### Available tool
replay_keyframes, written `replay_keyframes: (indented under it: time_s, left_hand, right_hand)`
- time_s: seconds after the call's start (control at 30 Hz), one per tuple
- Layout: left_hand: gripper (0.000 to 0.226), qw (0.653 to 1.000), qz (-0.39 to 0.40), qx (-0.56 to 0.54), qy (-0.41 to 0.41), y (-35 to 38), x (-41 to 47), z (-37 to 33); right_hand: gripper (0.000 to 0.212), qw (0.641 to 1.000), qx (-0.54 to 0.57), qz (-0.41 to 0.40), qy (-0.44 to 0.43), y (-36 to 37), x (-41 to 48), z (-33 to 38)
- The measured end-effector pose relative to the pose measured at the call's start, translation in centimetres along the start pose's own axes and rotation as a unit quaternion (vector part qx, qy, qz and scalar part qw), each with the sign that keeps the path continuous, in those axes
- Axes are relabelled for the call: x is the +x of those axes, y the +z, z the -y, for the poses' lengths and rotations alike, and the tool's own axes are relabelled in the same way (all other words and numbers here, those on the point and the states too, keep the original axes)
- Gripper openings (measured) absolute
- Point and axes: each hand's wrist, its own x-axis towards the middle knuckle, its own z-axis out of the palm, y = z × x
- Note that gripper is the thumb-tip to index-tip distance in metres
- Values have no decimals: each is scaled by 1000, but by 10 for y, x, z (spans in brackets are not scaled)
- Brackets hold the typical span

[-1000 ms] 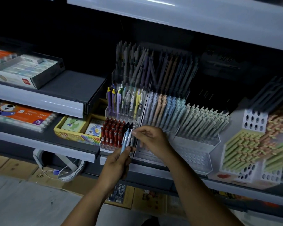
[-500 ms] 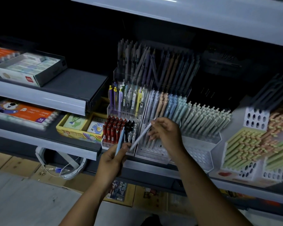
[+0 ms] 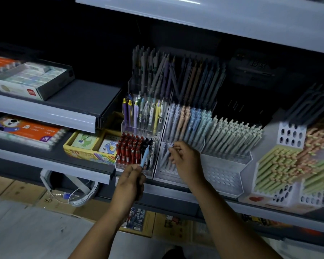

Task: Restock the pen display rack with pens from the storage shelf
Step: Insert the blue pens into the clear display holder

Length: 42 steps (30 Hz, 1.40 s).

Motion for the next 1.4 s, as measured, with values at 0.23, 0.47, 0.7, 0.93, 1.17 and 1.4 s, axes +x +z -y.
replay_keyframes:
  time_s: [0.23, 0.47, 0.7, 0.93, 1.17, 1.4]
  left_hand:
    - [16, 1000, 7, 20, 22, 6, -7, -4]
    - [18, 1000, 14, 16, 11, 10, -8, -3]
    - [18, 999, 30, 14, 9, 18, -9, -3]
    - [18, 997, 71, 39, 16, 29, -5, 3]
    - [18, 991, 111, 79, 16, 41, -2, 15]
    - [17, 981, 126, 143, 28, 42, 5, 25]
  right_hand:
    - [11, 986, -145, 30, -70, 15, 3, -2]
    - [19, 984, -171, 50, -23, 20, -2, -1]
    - [20, 989, -110, 65, 80, 19, -16, -1]
    - [17, 974, 142, 54, 169, 0, -46, 15]
    - [16, 949, 258, 8, 179, -29, -41, 20]
    - [10, 946, 275, 3, 174, -40, -40, 9]
